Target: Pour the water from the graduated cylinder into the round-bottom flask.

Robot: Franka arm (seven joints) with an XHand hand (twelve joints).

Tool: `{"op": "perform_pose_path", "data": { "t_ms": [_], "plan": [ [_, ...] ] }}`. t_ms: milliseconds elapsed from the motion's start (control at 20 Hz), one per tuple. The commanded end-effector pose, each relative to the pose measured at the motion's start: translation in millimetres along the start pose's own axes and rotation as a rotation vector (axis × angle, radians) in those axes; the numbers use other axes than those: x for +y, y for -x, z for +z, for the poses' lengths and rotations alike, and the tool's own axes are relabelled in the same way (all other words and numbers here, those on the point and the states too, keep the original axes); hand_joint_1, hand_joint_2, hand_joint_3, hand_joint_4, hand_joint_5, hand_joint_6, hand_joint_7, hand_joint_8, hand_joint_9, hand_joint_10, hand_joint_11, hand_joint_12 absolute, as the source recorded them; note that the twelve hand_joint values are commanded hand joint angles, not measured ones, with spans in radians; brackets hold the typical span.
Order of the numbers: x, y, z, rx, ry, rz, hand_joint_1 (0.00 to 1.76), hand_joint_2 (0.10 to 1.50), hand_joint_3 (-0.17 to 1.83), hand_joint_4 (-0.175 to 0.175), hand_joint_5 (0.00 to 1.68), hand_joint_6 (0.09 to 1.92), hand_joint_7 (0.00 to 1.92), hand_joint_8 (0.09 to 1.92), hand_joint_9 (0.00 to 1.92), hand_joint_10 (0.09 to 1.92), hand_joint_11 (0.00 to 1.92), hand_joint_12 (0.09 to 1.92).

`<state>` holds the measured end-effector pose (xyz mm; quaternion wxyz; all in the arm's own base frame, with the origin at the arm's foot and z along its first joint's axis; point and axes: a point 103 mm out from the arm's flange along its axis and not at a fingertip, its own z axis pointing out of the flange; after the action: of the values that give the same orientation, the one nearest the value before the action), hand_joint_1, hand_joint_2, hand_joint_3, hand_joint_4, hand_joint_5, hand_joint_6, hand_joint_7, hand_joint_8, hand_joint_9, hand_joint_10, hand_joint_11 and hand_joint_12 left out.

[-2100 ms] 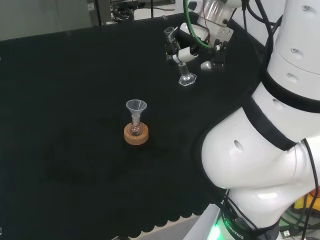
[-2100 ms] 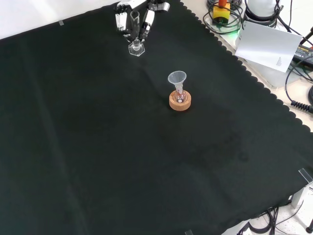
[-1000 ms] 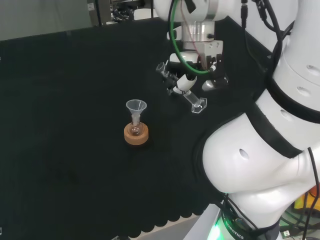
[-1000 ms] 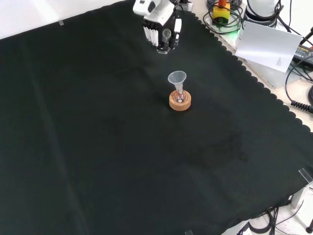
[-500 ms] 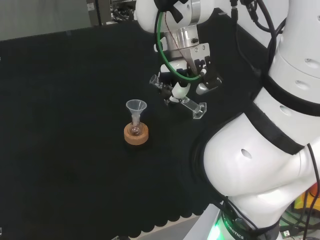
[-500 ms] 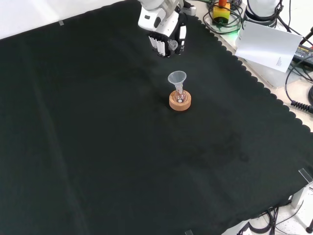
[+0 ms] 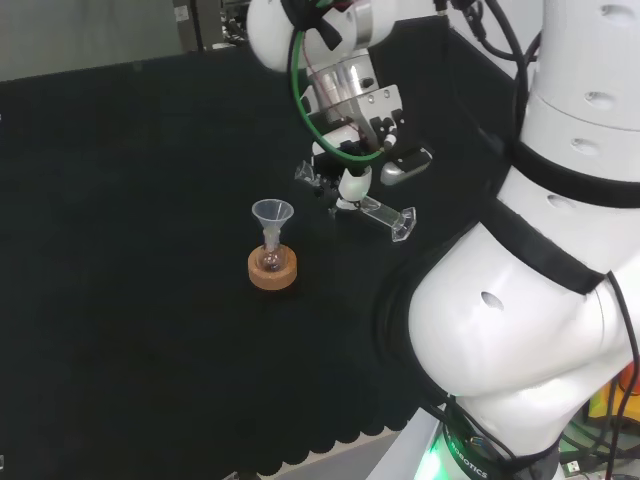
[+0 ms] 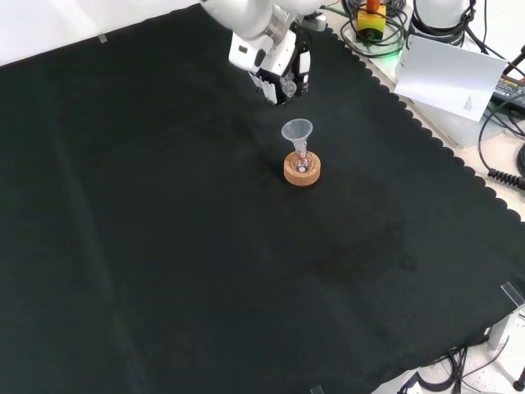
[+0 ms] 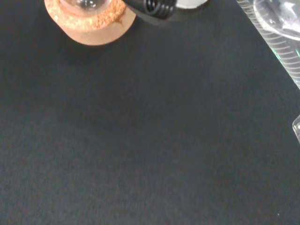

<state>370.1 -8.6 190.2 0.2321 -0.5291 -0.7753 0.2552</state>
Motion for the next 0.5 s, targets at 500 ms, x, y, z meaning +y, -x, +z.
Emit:
{"op": "perform_pose_path", "data": {
  "t_ms": [500],
  "plan": [
    [4.9, -10.5, -8.5, -0.127, -0.169, 0.049, 1.26, 1.11, 0.0, -0.175, 0.97, 1.03, 1.0, 1.0, 1.44, 0.09, 1.22, 0.75]
  ]
}}
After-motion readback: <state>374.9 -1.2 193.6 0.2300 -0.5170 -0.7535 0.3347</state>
